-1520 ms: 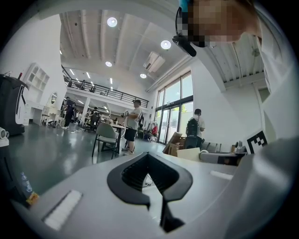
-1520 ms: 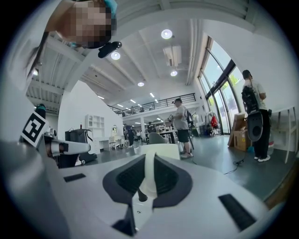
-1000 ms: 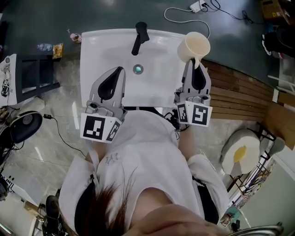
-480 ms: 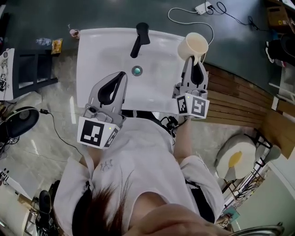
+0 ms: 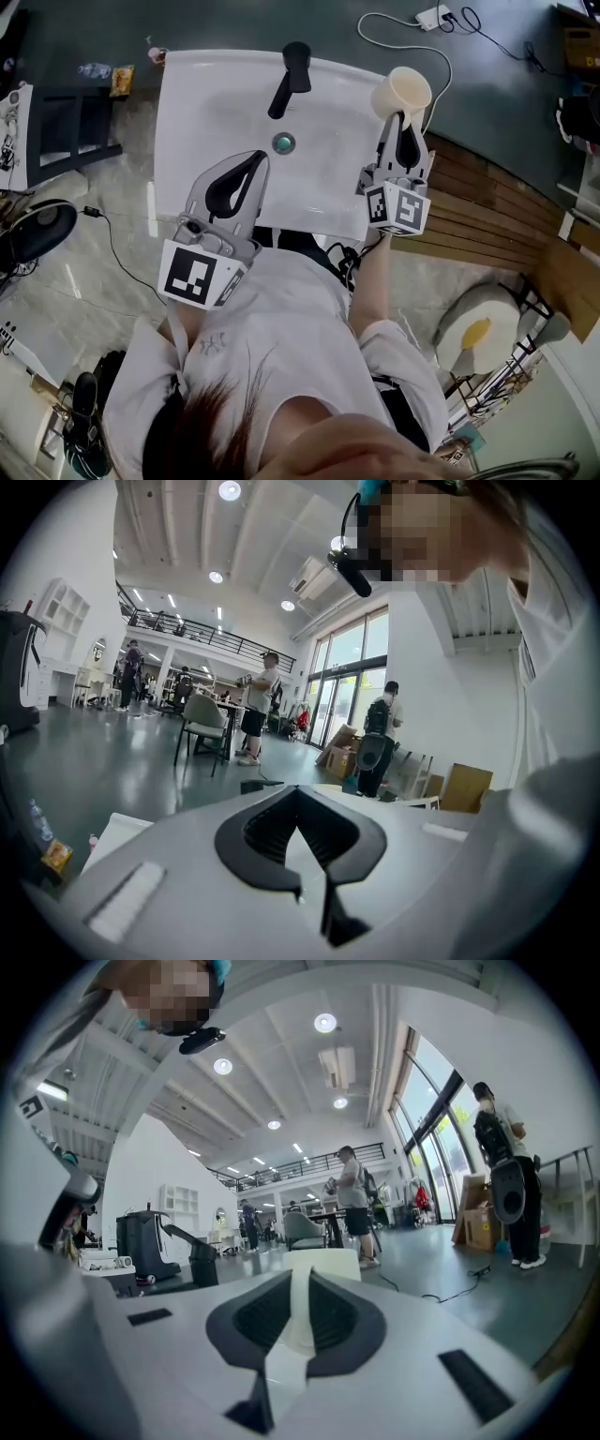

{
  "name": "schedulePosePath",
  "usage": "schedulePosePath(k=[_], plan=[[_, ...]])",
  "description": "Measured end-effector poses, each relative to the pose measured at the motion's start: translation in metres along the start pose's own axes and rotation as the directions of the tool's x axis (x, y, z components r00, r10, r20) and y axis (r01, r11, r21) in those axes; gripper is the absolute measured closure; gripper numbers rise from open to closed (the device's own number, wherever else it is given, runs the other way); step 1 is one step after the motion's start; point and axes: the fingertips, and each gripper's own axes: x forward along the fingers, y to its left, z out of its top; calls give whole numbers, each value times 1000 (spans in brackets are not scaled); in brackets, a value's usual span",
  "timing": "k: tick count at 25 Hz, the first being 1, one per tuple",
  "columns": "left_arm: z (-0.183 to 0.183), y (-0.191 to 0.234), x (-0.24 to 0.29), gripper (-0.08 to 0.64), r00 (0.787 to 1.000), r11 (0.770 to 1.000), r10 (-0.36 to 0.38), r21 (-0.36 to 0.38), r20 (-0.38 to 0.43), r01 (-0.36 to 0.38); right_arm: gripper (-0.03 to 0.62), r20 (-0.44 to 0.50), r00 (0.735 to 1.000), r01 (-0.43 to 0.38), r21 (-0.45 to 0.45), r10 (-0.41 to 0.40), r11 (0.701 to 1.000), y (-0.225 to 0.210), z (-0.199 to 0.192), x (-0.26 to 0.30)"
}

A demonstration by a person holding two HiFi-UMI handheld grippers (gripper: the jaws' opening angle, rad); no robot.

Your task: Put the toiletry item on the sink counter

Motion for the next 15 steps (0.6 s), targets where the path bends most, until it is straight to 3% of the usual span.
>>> schedulePosePath(k=[15], plan=[[-13, 3, 6, 554, 999, 1000, 24, -18, -45, -25, 554, -70, 997, 13, -13, -14, 1000, -10, -47, 16]])
